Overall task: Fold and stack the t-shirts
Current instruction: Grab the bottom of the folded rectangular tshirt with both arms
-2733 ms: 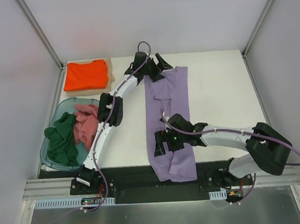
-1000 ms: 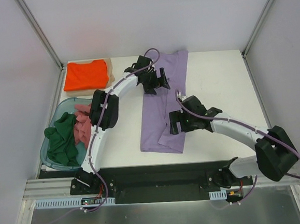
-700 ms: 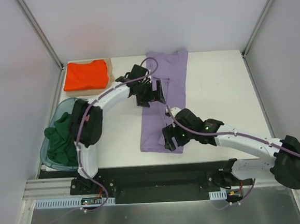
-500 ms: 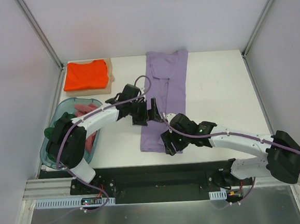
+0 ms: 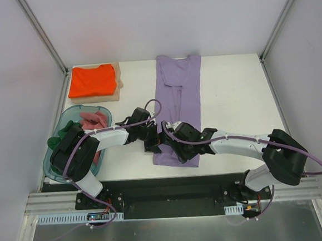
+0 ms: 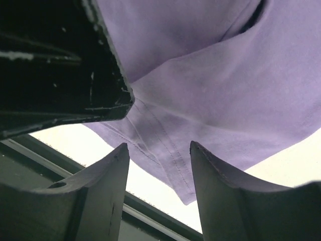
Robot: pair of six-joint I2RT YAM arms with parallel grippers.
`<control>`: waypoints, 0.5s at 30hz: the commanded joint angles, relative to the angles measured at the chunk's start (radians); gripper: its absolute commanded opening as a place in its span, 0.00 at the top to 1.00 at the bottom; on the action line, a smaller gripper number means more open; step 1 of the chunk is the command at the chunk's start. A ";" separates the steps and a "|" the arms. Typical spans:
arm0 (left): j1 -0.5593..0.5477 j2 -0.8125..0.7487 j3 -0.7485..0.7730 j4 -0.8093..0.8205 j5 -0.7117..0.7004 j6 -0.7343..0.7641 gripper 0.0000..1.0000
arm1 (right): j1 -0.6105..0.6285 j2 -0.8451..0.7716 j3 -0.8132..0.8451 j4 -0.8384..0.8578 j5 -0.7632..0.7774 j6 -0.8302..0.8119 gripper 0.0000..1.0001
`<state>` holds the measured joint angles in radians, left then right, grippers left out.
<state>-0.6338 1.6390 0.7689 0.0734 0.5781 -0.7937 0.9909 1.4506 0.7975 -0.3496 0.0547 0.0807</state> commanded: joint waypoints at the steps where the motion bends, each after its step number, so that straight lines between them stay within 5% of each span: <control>1: 0.000 0.001 -0.029 -0.096 -0.155 0.042 0.01 | 0.002 -0.018 0.025 -0.022 0.039 -0.022 0.46; 15: 0.000 -0.019 -0.011 -0.161 -0.205 0.076 0.01 | 0.022 0.027 0.031 -0.095 0.053 -0.004 0.50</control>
<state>-0.6353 1.6093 0.7704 0.0120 0.4866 -0.7811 1.0035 1.4715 0.7975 -0.3870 0.0757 0.0742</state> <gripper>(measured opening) 0.990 0.501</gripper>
